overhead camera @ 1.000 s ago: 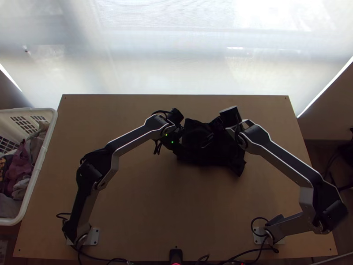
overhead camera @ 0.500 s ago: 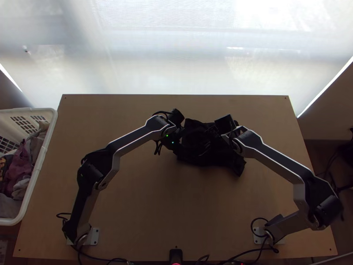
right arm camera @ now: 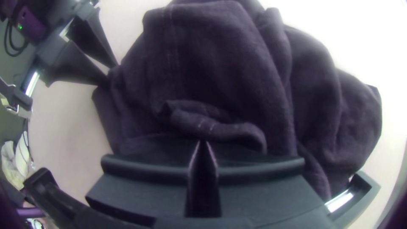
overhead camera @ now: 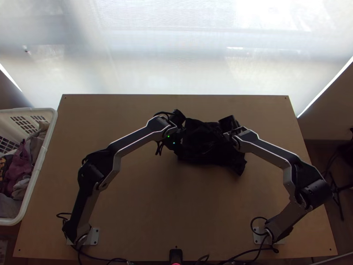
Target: Fold the t-shirt
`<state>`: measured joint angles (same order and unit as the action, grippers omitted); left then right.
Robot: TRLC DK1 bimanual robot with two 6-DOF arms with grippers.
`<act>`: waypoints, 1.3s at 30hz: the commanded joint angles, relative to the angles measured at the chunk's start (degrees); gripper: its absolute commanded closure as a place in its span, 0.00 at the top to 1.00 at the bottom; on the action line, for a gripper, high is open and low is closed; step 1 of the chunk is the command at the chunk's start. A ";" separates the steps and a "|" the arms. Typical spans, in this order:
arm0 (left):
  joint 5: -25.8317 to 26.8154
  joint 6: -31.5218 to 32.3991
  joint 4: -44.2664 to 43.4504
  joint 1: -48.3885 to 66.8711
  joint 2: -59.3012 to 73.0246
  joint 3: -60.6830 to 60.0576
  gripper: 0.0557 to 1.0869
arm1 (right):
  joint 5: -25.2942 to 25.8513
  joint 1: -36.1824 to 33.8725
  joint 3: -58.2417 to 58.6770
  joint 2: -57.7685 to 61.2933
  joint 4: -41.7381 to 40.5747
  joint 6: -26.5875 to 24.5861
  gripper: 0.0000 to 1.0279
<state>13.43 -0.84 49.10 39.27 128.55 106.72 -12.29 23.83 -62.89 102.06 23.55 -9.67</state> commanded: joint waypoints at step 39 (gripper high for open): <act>18.65 13.59 -5.60 0.11 17.52 25.21 0.32 | 0.52 -13.64 3.30 -8.72 4.66 -5.97 0.03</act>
<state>30.94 9.21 45.10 40.38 142.21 130.98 -11.81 9.61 -59.16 93.21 28.25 -16.32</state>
